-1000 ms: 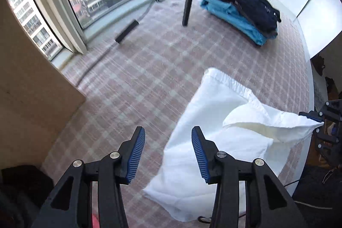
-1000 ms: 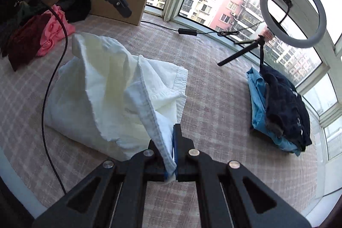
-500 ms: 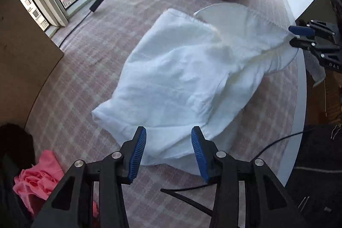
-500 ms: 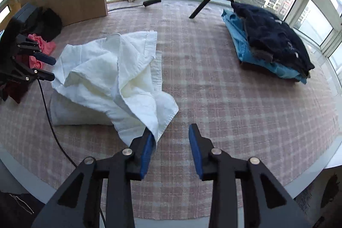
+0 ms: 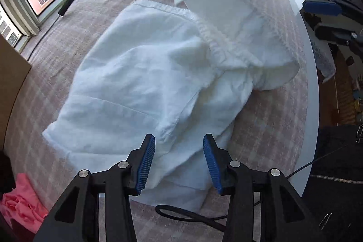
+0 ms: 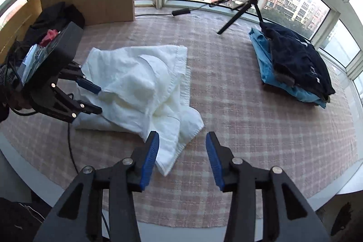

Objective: Fold clothes
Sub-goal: 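Lower the white shirt onto the mat and open the right gripper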

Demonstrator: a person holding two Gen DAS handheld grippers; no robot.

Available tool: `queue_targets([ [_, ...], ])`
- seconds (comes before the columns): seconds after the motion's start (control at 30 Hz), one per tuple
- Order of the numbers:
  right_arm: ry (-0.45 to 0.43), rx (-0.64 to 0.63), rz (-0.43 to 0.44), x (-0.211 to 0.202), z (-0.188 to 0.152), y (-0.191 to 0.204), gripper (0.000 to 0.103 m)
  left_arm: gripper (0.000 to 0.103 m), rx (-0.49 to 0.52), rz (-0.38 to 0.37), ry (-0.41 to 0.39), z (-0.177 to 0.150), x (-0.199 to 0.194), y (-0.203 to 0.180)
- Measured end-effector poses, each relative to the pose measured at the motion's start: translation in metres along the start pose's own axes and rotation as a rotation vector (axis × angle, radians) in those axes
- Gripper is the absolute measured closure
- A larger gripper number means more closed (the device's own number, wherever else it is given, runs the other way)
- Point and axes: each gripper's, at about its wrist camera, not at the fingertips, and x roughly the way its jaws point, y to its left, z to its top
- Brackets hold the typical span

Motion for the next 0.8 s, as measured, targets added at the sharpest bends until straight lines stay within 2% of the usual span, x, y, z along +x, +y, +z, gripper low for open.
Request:
queue_targets([
  [0.07,-0.020,-0.033,0.023,0.011,0.014,0.015,0.058,0.060,-0.032,0.023,-0.020,0.000,-0.010,0.010],
  [0.1,-0.017,-0.057,0.006,0.020,0.020,0.022,0.058,0.060,-0.048,0.021,-0.018,0.000,-0.009,0.015],
  [0.2,0.045,-0.109,-0.105,0.056,0.030,0.030,0.059,0.060,-0.064,0.037,0.015,-0.003,0.002,0.023],
  [0.27,0.114,-0.087,-0.072,0.074,0.030,0.019,0.059,0.060,-0.068,0.036,0.061,-0.007,0.021,0.024],
  [0.37,0.182,0.070,0.161,0.082,0.026,-0.017,0.102,0.059,-0.046,0.050,0.067,-0.011,0.030,0.020],
  [0.4,0.197,0.117,0.228,0.081,0.025,-0.030,0.102,0.059,-0.045,0.050,0.063,-0.012,0.030,0.019],
  [0.5,0.209,0.173,0.078,0.083,0.018,-0.070,0.101,0.059,-0.041,0.033,0.070,-0.016,0.026,0.017],
  [0.57,0.263,0.207,0.080,0.086,0.014,-0.081,0.099,0.059,-0.032,0.045,0.061,-0.016,0.016,0.012],
  [0.6,0.290,0.224,0.083,0.087,0.012,-0.086,0.093,0.059,-0.027,0.043,0.042,-0.016,0.008,0.009],
  [0.63,0.284,0.185,0.043,0.082,0.014,-0.083,0.090,0.059,-0.016,0.036,0.024,-0.015,0.000,0.005],
  [0.67,0.247,0.159,0.010,0.072,0.016,-0.080,0.088,0.059,-0.005,0.029,0.005,-0.014,-0.009,0.001],
  [0.77,0.119,0.132,0.031,0.047,0.030,-0.068,0.086,0.058,0.006,0.020,-0.071,-0.007,-0.029,-0.004],
  [0.8,0.077,0.123,0.039,0.038,0.035,-0.065,0.086,0.056,-0.024,0.003,-0.085,-0.003,-0.027,0.003],
])
